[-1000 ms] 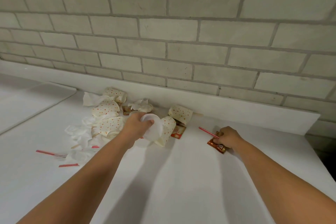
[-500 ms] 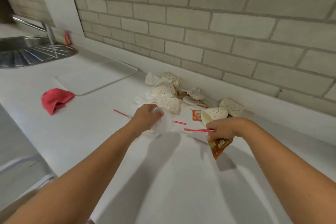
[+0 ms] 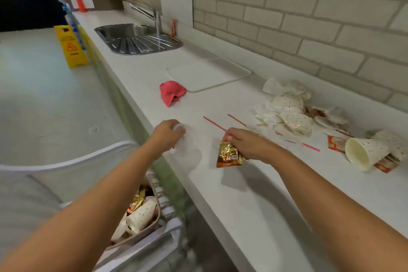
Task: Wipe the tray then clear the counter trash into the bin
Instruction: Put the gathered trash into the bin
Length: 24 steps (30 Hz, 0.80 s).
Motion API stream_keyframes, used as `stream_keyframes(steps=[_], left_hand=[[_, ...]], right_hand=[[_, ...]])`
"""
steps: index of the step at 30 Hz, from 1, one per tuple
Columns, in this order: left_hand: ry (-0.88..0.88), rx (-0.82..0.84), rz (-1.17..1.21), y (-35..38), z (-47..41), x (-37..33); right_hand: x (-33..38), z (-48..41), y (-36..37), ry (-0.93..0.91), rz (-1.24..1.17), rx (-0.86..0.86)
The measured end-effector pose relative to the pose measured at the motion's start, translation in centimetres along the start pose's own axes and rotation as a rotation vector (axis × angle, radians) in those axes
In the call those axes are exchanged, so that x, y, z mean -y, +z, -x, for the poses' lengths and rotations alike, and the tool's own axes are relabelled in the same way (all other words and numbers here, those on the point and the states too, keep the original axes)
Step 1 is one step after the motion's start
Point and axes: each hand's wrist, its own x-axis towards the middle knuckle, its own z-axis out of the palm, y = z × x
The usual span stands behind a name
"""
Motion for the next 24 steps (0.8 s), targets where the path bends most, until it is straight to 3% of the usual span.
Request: stream_keyframes(steps=[4,8,15,19,24], left_hand=[[-0.135,-0.122,-0.055,-4.2,0.8,6.8],[-0.3,-0.129,-0.103,-6.5,2.1,14.8],[-0.536,-0.129,-0.163,-7.9,3.7,23.8],[-0.603,-0.125,-0.168,-7.8,3.3,26.6],[-0.612,-0.156,-0.217,-7.8,2.0,28.5]], right_hand=[[5.0,-3.2,6.9,-0.14,0.025,0.08],[7.9,-5.8,14.2,-0.16,0.073,0.176],[9.9,-9.4,23.2,-0.032,0.042,0.204],[9.9,-10.3,25.3,0.048,0.086,0.315],[8.7,-11.6,25.9,0.217,0.222,0.332]])
